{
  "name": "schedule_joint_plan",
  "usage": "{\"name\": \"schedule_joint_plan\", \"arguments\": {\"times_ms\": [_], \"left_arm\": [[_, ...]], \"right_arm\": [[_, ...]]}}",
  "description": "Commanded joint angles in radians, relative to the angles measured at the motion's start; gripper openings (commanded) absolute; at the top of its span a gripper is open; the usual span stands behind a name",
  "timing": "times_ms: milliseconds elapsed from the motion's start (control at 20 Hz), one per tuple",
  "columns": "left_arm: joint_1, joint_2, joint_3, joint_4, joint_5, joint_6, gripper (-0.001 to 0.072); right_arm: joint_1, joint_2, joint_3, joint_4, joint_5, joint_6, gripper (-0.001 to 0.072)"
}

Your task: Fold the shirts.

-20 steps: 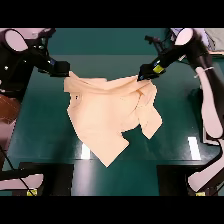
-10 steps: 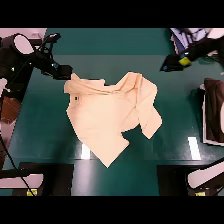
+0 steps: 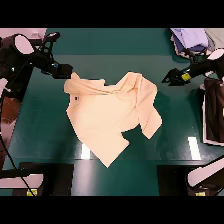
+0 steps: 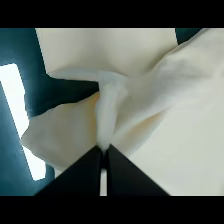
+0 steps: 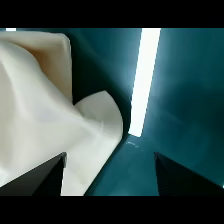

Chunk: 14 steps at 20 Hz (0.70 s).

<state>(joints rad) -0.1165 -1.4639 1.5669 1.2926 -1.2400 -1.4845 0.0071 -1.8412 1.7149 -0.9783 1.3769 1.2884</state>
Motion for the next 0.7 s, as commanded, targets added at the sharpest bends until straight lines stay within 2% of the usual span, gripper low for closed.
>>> {"name": "schedule_joint_plan", "arguments": {"times_ms": [0,100,350,500,550,650], "left_arm": [[0.000,-0.001,0.000,-0.014,0.026,-0.001,0.0025],[0.000,-0.001,0.000,-0.029,0.050,0.000,0.0025],[0.000,-0.001,0.000,-0.044,0.065,0.000,0.0025],[0.000,-0.001,0.000,-0.044,0.063,0.000,0.0025],[0.000,-0.001,0.000,-0.044,0.063,0.000,0.0025],[0.000,-0.001,0.000,-0.044,0.063,0.000,0.0025]], "right_arm": [[0.054,-0.007,-0.040,0.025,-0.130,-0.131,0.0624],[0.101,-0.007,-0.040,-0.012,-0.153,-0.183,0.0624],[0.175,-0.010,-0.040,-0.098,-0.165,-0.210,0.0621],[0.185,-0.026,-0.040,-0.095,-0.159,-0.209,0.0546],[0.187,-0.032,-0.040,-0.087,-0.145,-0.209,0.0414],[0.197,-0.039,-0.040,-0.088,-0.111,-0.209,0.0021]]}}
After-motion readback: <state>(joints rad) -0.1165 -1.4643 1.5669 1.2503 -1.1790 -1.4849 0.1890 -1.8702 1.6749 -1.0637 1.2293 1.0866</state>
